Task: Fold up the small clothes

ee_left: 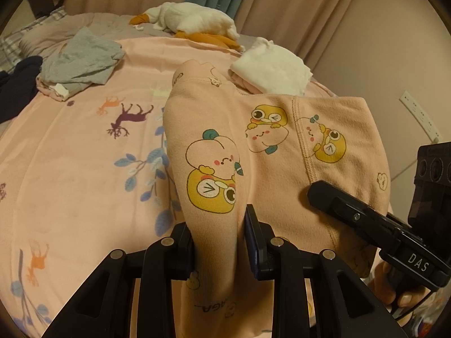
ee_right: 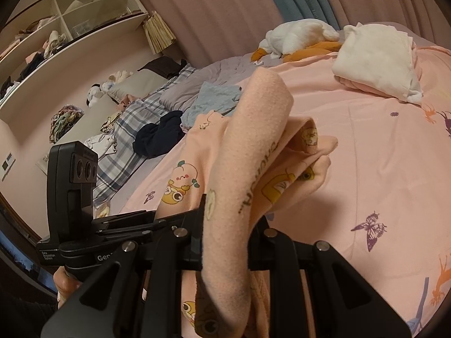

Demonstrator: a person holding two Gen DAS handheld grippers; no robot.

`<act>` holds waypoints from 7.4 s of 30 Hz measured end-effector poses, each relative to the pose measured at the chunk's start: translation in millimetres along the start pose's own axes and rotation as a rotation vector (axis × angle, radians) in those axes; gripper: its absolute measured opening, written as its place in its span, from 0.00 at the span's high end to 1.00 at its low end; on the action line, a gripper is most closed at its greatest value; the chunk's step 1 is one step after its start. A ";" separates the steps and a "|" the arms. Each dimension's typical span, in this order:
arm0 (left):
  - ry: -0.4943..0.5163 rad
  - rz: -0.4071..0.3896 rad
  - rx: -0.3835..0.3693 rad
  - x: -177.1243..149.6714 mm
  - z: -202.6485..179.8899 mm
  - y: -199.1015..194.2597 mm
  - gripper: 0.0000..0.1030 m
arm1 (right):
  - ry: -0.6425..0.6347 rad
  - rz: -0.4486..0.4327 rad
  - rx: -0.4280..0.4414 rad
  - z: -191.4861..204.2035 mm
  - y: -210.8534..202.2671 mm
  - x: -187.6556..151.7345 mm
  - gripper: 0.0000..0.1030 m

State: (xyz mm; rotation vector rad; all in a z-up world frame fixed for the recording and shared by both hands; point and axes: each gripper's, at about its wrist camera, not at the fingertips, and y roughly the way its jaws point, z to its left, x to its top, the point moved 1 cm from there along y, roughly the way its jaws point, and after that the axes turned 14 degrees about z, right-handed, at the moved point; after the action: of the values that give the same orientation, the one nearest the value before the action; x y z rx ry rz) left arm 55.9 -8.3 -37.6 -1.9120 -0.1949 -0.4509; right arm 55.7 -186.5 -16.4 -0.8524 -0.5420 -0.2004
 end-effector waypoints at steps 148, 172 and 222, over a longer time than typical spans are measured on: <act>-0.143 0.170 0.133 59.7 77.4 97.4 0.73 | 0.053 0.248 -0.014 -41.3 175.5 68.7 0.80; -0.124 0.192 0.147 61.8 76.1 100.9 0.69 | 0.171 0.313 -0.111 -66.2 184.7 61.6 0.79; -0.113 0.183 0.132 60.2 79.5 101.4 0.60 | 0.248 0.346 -0.152 -68.7 185.9 62.3 0.74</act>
State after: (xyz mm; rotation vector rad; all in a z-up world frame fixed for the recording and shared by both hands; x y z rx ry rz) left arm 162.9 22.0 -126.1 -1.8072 -0.1183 -0.2026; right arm 204.4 -115.1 -142.7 -1.0380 -0.1439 -0.0290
